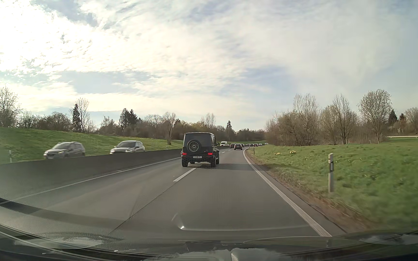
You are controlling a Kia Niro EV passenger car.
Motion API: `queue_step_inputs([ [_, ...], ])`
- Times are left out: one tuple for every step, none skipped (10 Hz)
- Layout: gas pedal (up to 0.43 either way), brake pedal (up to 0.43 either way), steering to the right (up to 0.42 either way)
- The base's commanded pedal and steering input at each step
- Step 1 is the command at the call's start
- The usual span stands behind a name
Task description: Follow the waypoints while adhering to traffic rules and regulations
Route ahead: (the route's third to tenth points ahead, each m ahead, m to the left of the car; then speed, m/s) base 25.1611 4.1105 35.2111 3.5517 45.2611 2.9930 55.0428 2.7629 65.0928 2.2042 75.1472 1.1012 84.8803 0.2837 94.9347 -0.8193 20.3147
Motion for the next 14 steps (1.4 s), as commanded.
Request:
queue_step_inputs([
  [0.220, 0.000, 0.005],
  [0.220, 0.000, 0.005],
  [0.220, 0.000, 0.005],
  [0.220, 0.000, 0.005],
  [0.220, 0.000, 0.005],
  [0.220, 0.000, 0.005],
  [0.220, 0.000, 0.005],
  [0.220, 0.000, 0.005],
  [0.220, 0.000, 0.005],
  [0.220, 0.000, 0.005],
  [0.220, 0.000, 0.005],
  [0.220, 0.000, 0.005],
  [0.220, 0.000, 0.006],
  [0.220, 0.000, 0.007],
])
